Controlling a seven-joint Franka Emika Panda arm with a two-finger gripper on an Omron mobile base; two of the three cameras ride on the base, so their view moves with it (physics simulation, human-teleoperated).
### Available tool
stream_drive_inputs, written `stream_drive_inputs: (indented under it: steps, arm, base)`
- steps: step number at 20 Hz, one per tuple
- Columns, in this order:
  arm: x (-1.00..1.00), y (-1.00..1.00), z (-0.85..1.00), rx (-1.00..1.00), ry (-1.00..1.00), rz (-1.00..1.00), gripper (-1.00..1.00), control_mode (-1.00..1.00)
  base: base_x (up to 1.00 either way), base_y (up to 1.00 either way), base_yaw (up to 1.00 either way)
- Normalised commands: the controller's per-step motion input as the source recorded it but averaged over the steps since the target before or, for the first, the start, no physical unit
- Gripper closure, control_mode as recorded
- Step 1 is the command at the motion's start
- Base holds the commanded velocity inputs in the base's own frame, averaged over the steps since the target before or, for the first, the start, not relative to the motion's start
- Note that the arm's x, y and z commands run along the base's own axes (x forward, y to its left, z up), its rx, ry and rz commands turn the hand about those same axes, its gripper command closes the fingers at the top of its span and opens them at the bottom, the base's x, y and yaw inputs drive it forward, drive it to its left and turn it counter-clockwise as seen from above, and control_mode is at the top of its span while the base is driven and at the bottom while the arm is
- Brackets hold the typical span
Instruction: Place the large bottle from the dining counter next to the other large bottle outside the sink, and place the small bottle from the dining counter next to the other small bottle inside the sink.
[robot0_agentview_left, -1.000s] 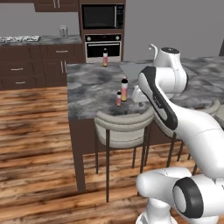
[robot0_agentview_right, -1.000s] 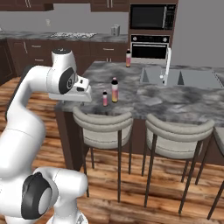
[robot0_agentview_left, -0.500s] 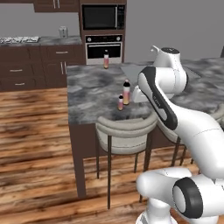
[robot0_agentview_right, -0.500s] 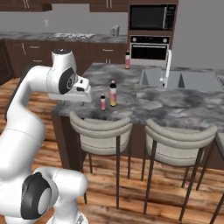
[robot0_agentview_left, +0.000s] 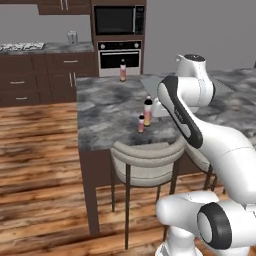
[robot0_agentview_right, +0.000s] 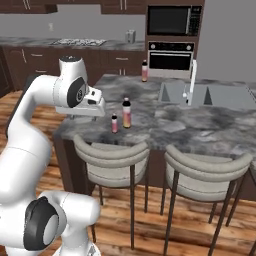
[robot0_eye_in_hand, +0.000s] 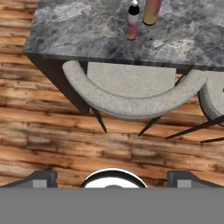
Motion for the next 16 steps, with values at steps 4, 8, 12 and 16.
stream_drive_inputs:
  steps: [4, 8, 12, 16]
  arm:
    - [0.00, 0.00, 0.00, 0.00, 0.00, 0.00, -1.00, 1.00]
    - [0.00, 0.00, 0.00, 0.00, 0.00, 0.00, -1.00, 1.00]
    - [0.00, 0.00, 0.00, 0.00, 0.00, 0.00, -1.00, 1.00]
    - [0.00, 0.00, 0.00, 0.00, 0.00, 0.00, -1.00, 1.00]
  base:
    - [0.40, 0.00, 0.00]
    - [0.43, 0.00, 0.00]
    - [0.44, 0.00, 0.00]
    - [0.39, 0.00, 0.00]
